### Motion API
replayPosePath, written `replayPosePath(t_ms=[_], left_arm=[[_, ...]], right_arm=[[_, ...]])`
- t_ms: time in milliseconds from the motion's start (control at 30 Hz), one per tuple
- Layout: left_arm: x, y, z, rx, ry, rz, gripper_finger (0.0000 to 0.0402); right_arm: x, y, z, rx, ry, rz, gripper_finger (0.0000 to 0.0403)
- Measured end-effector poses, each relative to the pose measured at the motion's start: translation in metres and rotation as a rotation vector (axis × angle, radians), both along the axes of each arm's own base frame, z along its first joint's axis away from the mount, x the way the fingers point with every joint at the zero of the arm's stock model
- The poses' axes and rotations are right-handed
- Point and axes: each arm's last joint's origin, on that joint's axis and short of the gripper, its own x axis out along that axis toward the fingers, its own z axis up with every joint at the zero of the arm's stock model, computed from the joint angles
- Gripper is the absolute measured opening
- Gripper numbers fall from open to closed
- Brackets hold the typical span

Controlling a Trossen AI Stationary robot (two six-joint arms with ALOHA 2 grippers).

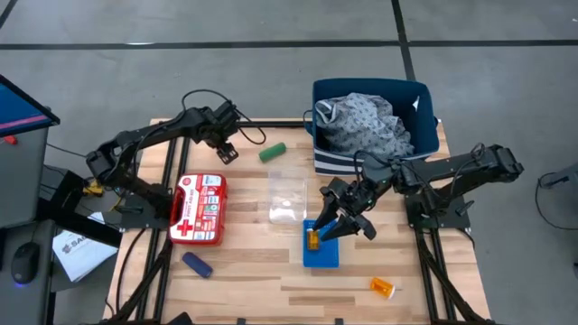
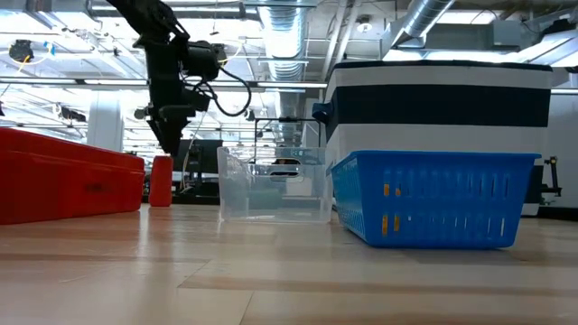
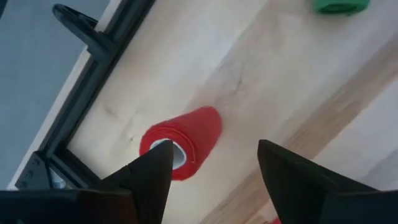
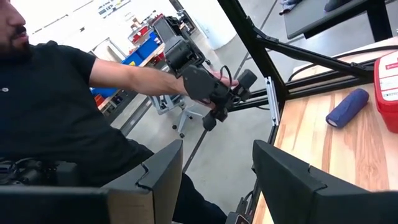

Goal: Pick & Place Medicine items
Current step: Put the red bandage into the white transparent bin

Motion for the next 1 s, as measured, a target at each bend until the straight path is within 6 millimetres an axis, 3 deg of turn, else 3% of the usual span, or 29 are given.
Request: replayPosePath(t_ms=[233, 1000], left_arm=[[0.006, 0.007, -0.012, 0.01, 0.048, 0.012, 0.0224], [0.002, 0.003, -0.01, -0.012, 0.051, 0.036, 0.0222]], right_arm=[[0.0, 0.0, -0.001, 0.0, 0.006, 0.0, 0.0191], [-0.004, -0.001, -0.002, -0.008, 0.037, 0.0, 0.0191]])
